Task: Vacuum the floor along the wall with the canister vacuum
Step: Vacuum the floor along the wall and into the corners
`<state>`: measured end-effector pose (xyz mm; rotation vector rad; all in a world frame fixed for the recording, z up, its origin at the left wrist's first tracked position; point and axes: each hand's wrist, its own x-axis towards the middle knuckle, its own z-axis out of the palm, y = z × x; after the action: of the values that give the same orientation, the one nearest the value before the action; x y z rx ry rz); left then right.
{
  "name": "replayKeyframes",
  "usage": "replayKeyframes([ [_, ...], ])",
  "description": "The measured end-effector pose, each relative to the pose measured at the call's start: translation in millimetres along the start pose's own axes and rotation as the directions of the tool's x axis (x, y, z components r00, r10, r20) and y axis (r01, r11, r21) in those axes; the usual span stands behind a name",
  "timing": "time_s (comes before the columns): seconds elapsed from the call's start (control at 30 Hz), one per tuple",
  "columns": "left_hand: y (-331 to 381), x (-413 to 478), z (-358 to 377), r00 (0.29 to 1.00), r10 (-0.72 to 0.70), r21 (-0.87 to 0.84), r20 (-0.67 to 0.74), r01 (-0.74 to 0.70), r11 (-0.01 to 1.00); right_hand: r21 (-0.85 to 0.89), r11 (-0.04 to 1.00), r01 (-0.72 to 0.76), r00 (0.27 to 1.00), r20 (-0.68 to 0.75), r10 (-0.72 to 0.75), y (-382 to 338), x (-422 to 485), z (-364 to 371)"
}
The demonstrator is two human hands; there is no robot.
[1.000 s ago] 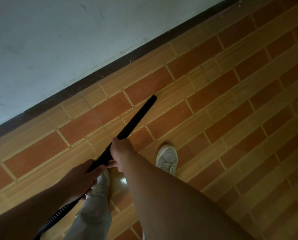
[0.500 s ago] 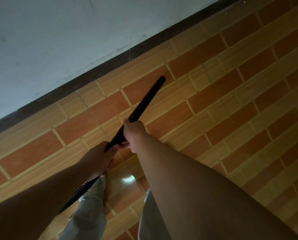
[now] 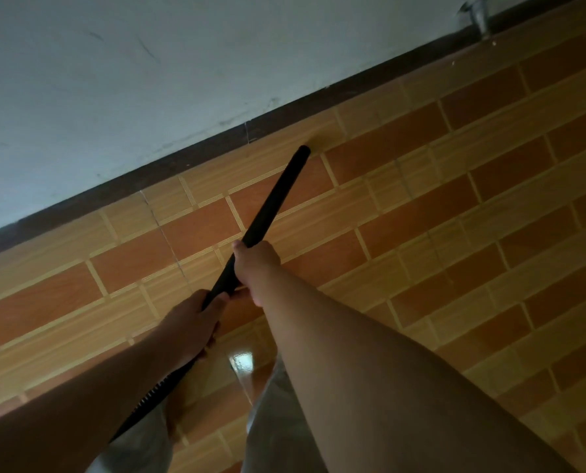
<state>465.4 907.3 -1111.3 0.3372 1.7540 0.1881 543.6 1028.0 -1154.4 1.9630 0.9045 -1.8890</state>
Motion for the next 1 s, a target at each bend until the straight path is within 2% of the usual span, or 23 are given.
replayKeyframes([
  [0.17,34,17,26,1.0,0.007,0.033,-0.024,-0.006,0.999,0.096,0.994,-0.046,0.999,0.011,0.045,-7,15,-42],
  [0.3,47,12,47,0.999,-0.043,0.026,-0.028,0.043,0.999,0.172,0.98,-0.102,0.992,0.096,0.086,0,16,-68],
  [0.47,65,13,55,0.999,-0.036,0.033,-0.012,0.036,0.999,0.278,0.954,-0.11,0.989,0.124,0.078,-2,17,-92],
  [0.57,76,23,53,1.0,-0.02,-0.034,0.014,0.02,0.999,0.351,0.931,-0.102,0.991,0.121,0.063,-10,23,-98],
  [0.67,84,26,55,0.998,-0.063,-0.133,0.007,0.063,0.989,0.345,0.934,-0.097,0.992,0.104,0.065,-18,31,-96],
  [1.0,96,25,48,0.994,-0.094,-0.169,0.057,0.103,0.98,0.24,0.97,-0.051,0.998,0.032,0.045,-35,38,-87],
])
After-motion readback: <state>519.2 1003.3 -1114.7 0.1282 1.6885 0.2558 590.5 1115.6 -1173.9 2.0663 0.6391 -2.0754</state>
